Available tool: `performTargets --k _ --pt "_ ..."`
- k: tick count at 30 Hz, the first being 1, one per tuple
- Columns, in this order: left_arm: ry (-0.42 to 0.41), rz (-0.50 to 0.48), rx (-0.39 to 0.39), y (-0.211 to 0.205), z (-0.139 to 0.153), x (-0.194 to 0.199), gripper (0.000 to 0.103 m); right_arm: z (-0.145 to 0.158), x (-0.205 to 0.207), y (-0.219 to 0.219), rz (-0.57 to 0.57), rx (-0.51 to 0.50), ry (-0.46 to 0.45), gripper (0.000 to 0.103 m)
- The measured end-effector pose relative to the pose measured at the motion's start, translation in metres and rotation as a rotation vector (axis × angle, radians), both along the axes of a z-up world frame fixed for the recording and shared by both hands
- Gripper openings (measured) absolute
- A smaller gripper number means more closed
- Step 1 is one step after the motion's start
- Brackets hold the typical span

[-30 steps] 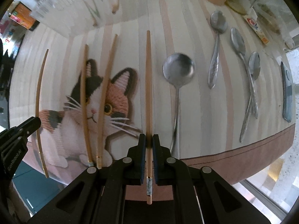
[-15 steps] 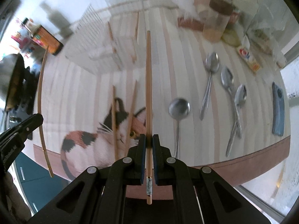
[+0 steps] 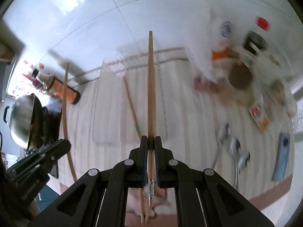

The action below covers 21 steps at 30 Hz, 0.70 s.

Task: Organize utensils
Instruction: 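Lift the chopstick in the left tool while the right tool lifts its chopstick, then release both chopsticks into the clear plastic box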

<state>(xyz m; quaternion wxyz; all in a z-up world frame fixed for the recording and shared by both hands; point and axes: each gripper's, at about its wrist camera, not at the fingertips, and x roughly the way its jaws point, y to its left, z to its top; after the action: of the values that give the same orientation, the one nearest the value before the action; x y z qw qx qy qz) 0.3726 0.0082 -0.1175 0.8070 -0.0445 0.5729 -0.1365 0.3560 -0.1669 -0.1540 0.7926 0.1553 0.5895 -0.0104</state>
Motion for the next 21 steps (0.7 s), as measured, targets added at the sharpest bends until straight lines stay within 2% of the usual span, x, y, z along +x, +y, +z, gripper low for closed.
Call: performTargets --k 7,14,16,18,19,21 --pt "0.102 0.004 0.015 -0.018 -0.027 0.079 0.004 -0.04 0.089 0.004 0.021 0.026 0.102 0.007" --pt "0.197 0.026 0.052 -0.017 -0.052 0.099 0.006 -0.075 0.117 0.008 0.049 0.011 0.187 0.008" --pt "0.178 0.043 0.074 -0.014 -0.048 0.097 0.007 -0.078 0.115 0.006 0.055 0.019 0.21 0.01" --pt "0.134 0.05 0.109 -0.01 -0.039 0.09 0.011 -0.074 0.113 0.002 0.056 0.01 0.201 0.016" --pt "0.109 0.058 0.128 -0.007 -0.035 0.086 0.015 -0.07 0.111 0.0 0.056 -0.001 0.191 0.02" --pt "0.045 0.08 0.188 -0.002 -0.025 0.074 0.032 -0.061 0.107 -0.003 0.051 -0.008 0.169 0.023"
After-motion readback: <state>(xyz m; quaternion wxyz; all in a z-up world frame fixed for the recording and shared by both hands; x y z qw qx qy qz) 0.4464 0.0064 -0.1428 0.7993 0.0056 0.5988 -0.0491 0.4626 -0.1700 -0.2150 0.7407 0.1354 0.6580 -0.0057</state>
